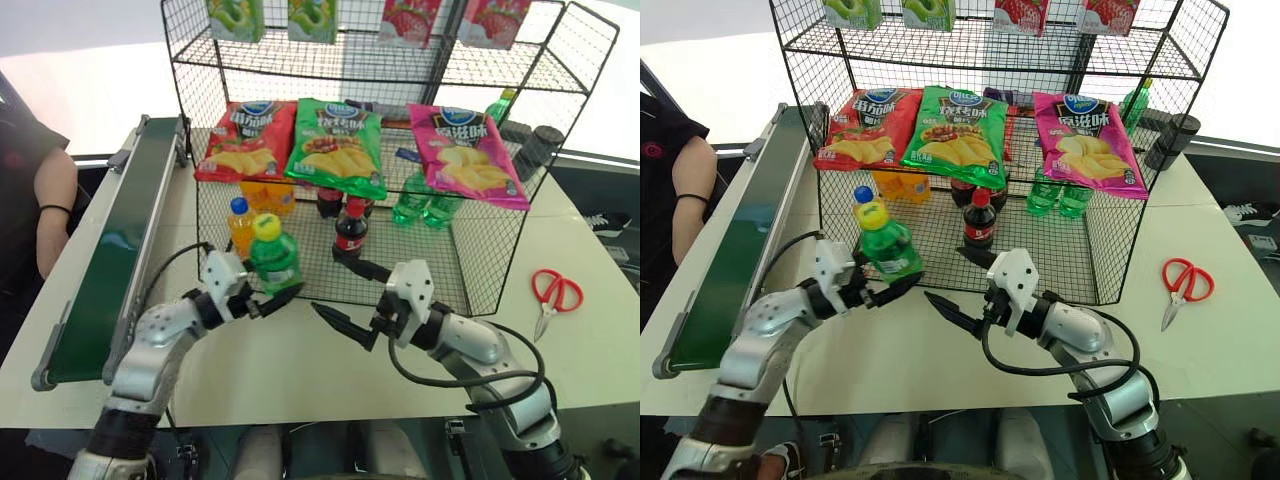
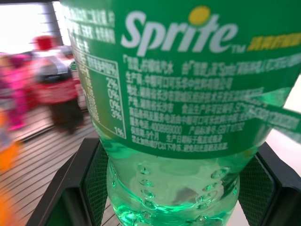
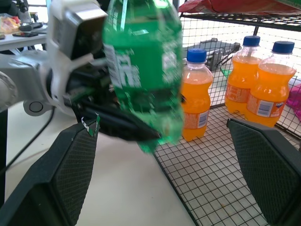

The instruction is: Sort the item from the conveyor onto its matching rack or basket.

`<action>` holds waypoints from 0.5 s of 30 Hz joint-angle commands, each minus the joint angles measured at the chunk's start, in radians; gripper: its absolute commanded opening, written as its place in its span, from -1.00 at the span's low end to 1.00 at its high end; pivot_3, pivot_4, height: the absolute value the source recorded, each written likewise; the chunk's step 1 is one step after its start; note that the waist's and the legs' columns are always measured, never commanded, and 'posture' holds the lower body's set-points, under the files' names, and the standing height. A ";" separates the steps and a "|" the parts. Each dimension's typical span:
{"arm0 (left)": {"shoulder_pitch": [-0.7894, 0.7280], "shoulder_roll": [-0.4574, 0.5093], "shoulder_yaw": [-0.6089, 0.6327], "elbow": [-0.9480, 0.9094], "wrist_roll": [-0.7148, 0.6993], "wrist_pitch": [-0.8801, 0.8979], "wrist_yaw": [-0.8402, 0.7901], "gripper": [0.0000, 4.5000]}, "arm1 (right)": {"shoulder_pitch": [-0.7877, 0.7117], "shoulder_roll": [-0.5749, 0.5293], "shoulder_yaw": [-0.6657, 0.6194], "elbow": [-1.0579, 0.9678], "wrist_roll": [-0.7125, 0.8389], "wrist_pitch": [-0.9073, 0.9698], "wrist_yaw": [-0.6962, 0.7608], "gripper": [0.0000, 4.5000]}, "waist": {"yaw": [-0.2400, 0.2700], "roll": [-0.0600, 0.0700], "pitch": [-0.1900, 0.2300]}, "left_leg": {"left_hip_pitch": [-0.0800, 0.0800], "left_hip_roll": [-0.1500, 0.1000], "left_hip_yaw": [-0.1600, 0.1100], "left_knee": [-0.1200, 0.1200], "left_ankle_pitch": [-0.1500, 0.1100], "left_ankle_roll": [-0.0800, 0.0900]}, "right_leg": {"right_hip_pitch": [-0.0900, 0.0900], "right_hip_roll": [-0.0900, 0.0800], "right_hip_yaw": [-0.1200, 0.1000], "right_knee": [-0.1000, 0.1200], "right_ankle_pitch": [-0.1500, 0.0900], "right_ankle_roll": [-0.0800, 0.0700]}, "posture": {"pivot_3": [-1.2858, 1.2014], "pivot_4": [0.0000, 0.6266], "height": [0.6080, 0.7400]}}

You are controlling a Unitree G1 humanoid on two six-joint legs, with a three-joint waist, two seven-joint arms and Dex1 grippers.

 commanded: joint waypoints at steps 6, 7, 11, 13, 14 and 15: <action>-0.142 -0.087 -0.081 0.103 0.028 -0.092 -0.115 0.35 | -0.009 0.017 -0.005 -0.042 0.024 0.017 -0.016 1.00 | 0.001 0.000 0.000 | 0.000 0.000 0.000 0.001 0.000 0.000 | 0.000 0.003 0.000 0.001 0.000 0.000 | 0.03 -0.52 1.00; -0.149 -0.095 -0.087 0.108 0.028 -0.094 -0.124 0.35 | -0.009 0.019 -0.004 -0.043 0.023 0.019 -0.020 1.00 | 0.002 0.000 0.000 | 0.000 0.000 -0.001 0.001 0.000 0.000 | 0.000 0.004 0.000 0.001 0.000 0.000 | 0.03 -0.52 1.00; -0.160 -0.114 -0.101 0.106 0.024 -0.095 -0.163 0.35 | -0.006 0.024 -0.012 -0.048 0.021 0.026 -0.038 1.00 | 0.001 0.000 0.000 | 0.000 0.000 -0.001 0.002 0.000 0.000 | 0.000 0.004 0.000 0.001 0.000 0.001 | 0.03 -0.52 1.00; -0.161 -0.114 -0.107 0.104 0.023 -0.094 -0.181 0.35 | -0.004 0.023 -0.012 -0.048 0.018 0.029 -0.043 1.00 | 0.001 0.000 0.000 | 0.000 0.000 -0.001 0.002 0.000 0.000 | 0.001 0.004 0.000 0.001 0.000 0.001 | 0.03 -0.52 1.00; -0.161 -0.113 -0.109 0.104 0.023 -0.095 -0.187 0.35 | -0.004 0.023 -0.012 -0.048 0.018 0.030 -0.045 1.00 | 0.001 0.000 0.000 | 0.000 0.000 -0.001 0.002 0.000 0.000 | 0.001 0.004 0.000 0.001 0.000 0.001 | 0.03 -0.52 1.00; -0.162 -0.112 -0.110 0.104 0.023 -0.094 -0.194 0.35 | -0.004 0.023 -0.011 -0.049 0.017 0.031 -0.047 1.00 | 0.001 0.000 0.000 | 0.000 0.000 -0.001 0.002 0.000 0.000 | 0.001 0.004 0.000 0.001 0.000 0.001 | 0.03 -0.52 1.00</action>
